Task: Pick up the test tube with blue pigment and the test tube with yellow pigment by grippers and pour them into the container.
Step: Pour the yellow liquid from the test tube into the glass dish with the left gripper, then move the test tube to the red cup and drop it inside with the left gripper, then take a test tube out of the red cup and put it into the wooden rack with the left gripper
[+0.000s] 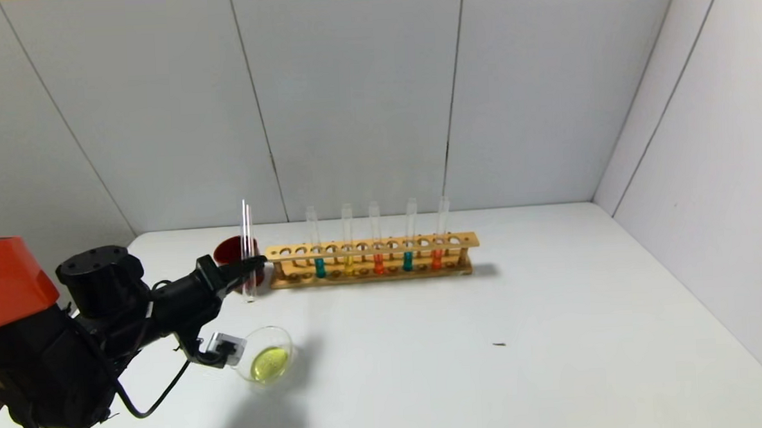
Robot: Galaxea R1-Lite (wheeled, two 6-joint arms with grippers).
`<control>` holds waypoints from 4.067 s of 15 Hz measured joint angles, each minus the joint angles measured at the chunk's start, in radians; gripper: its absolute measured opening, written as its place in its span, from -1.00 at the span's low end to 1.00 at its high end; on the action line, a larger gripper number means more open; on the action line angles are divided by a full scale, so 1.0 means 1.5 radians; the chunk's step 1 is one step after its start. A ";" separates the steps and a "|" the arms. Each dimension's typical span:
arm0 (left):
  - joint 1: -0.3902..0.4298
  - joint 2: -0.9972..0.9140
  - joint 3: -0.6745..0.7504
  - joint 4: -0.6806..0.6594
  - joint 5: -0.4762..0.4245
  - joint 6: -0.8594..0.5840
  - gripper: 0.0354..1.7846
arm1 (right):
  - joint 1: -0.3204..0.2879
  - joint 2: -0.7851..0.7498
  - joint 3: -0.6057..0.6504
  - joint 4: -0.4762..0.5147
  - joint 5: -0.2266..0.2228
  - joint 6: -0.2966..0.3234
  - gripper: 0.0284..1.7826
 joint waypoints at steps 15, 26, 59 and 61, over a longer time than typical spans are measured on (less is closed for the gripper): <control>-0.113 -0.162 -0.105 0.103 0.724 -1.103 -0.66 | 0.001 0.000 0.000 0.000 0.000 0.000 0.96; -0.100 -0.122 -0.194 0.251 0.574 -1.408 -0.66 | 0.001 0.000 0.000 0.000 0.000 0.000 0.96; -0.063 0.045 -0.325 0.318 0.571 -1.360 0.95 | 0.001 0.000 0.000 0.000 0.000 0.000 0.96; -0.066 0.003 -0.335 0.370 0.571 -1.356 0.96 | 0.001 0.000 0.000 0.000 0.000 0.000 0.96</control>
